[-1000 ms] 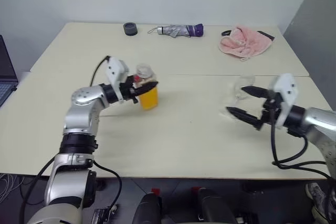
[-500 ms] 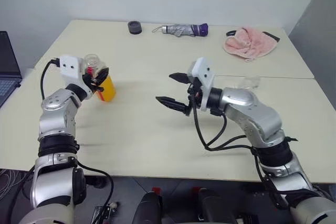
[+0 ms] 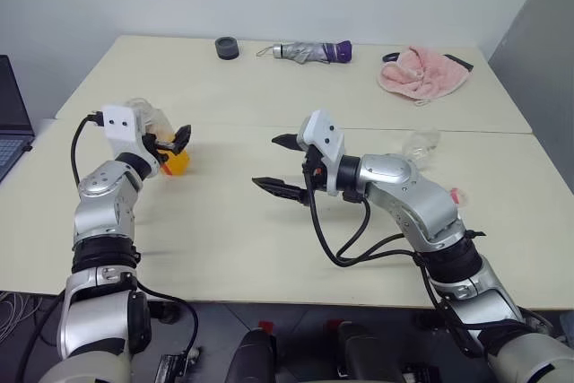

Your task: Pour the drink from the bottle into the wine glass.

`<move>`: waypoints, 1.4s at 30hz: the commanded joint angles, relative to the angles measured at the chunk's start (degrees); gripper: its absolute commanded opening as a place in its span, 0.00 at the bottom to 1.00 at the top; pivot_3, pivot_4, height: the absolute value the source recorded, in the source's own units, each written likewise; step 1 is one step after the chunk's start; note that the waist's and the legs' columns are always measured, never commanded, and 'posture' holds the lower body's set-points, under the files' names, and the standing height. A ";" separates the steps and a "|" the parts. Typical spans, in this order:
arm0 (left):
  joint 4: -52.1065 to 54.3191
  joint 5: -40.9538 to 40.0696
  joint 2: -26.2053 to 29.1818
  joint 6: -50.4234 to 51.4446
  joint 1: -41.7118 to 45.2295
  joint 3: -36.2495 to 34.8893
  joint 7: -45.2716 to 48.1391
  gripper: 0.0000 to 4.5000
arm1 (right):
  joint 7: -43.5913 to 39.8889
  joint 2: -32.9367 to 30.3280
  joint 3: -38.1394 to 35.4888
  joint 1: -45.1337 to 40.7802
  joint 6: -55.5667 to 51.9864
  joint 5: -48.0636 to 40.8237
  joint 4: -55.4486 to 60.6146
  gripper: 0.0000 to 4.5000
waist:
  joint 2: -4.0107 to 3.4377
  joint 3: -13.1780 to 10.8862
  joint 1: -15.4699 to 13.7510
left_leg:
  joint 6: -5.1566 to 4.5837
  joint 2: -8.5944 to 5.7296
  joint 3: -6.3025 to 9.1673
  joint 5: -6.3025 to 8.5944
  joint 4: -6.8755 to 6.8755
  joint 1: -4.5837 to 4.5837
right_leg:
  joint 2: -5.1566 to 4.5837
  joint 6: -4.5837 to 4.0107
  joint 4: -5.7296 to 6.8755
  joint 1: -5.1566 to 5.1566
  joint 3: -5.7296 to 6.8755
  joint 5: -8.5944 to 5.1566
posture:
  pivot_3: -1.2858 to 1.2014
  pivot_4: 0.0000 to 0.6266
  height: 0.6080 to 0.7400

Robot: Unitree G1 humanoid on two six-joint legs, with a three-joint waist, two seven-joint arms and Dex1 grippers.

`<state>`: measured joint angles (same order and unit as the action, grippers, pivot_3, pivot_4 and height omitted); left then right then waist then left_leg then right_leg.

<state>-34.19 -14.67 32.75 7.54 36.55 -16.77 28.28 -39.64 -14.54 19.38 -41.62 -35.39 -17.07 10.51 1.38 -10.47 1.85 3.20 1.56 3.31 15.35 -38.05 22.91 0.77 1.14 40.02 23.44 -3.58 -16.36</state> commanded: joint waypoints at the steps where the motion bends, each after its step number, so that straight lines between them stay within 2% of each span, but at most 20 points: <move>1: 4.30 -0.46 -0.32 -2.01 -1.55 -1.04 -0.88 1.00 | -0.77 -0.38 0.10 0.42 0.33 0.07 3.32 1.00 | 0.00 0.00 -0.01 | 0.00 0.01 0.01 0.00 0.00 0.01 | -0.03 0.00 0.00 0.00 0.01 0.00 | 0.52 0.24 1.00; 15: 19.22 -0.65 -2.94 -1.67 -14.70 -4.31 -9.75 1.00 | -1.21 -3.41 0.31 6.99 -1.70 -0.20 9.46 1.00 | 0.02 0.01 -0.02 | -0.01 0.08 0.02 0.00 0.02 0.00 | -0.12 0.00 -0.03 -0.02 -0.03 0.00 | 0.52 0.24 1.00; 20: 22.72 -1.49 -2.94 -1.14 -18.51 -5.50 -10.02 1.00 | -1.58 -4.32 0.04 8.54 -2.72 -0.69 11.62 1.00 | 0.02 0.01 -0.01 | 0.00 0.08 0.03 0.00 0.02 -0.02 | -0.10 0.01 -0.02 -0.03 -0.01 0.00 | 0.52 0.24 1.00; 24: 29.09 -2.21 -2.60 -0.44 -25.38 -5.17 -7.70 1.00 | -1.41 -5.23 -2.04 10.40 -4.93 -2.56 14.13 1.00 | 0.02 0.01 0.00 | 0.00 0.10 0.01 0.00 0.03 -0.02 | -0.13 0.01 -0.04 -0.04 -0.04 0.00 | 0.52 0.24 1.00; 28: 36.28 -2.07 -1.72 -0.46 -33.39 -3.82 -3.83 1.00 | 0.42 -5.85 -7.18 12.44 -9.15 -6.19 17.11 1.00 | 0.02 0.01 0.00 | 0.00 0.13 0.00 0.00 0.09 -0.04 | -0.14 0.01 -0.06 -0.04 -0.08 -0.01 | 0.52 0.24 1.00; 34: 47.43 -9.07 -2.13 4.83 -40.99 -2.34 3.47 1.00 | 7.66 -5.82 -22.61 13.94 -17.66 -13.71 18.80 1.00 | 0.03 0.02 -0.16 | -0.01 0.09 0.04 0.01 0.07 -0.09 | -0.08 0.02 -0.09 -0.17 -0.05 -0.02 | 0.52 0.24 1.00; 40: 51.78 -13.85 0.46 10.45 -37.99 1.87 10.71 1.00 | 16.04 -7.05 -32.33 13.43 -23.91 -14.84 16.44 1.00 | 0.02 0.01 -0.04 | -0.01 0.00 -0.04 0.01 0.09 -0.13 | 0.11 0.03 -0.09 -0.18 -0.08 -0.02 | 0.52 0.24 1.00; 42: 51.49 -14.08 2.33 11.87 -34.42 4.31 13.69 1.00 | 20.43 -5.34 -39.12 10.22 -33.40 -17.97 12.82 1.00 | 0.02 0.01 0.00 | -0.01 -0.03 -0.07 0.01 0.09 -0.14 | 0.19 0.02 -0.09 -0.17 -0.10 -0.02 | 0.52 0.24 1.00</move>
<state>15.21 -27.46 33.60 18.64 -0.09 -13.66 39.49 -22.48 -20.92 -13.98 -28.42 -62.07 -32.03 24.61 1.40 -10.46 1.85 3.19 1.53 3.23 15.36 -37.97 22.76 0.96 1.16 39.94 23.27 -3.69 -16.38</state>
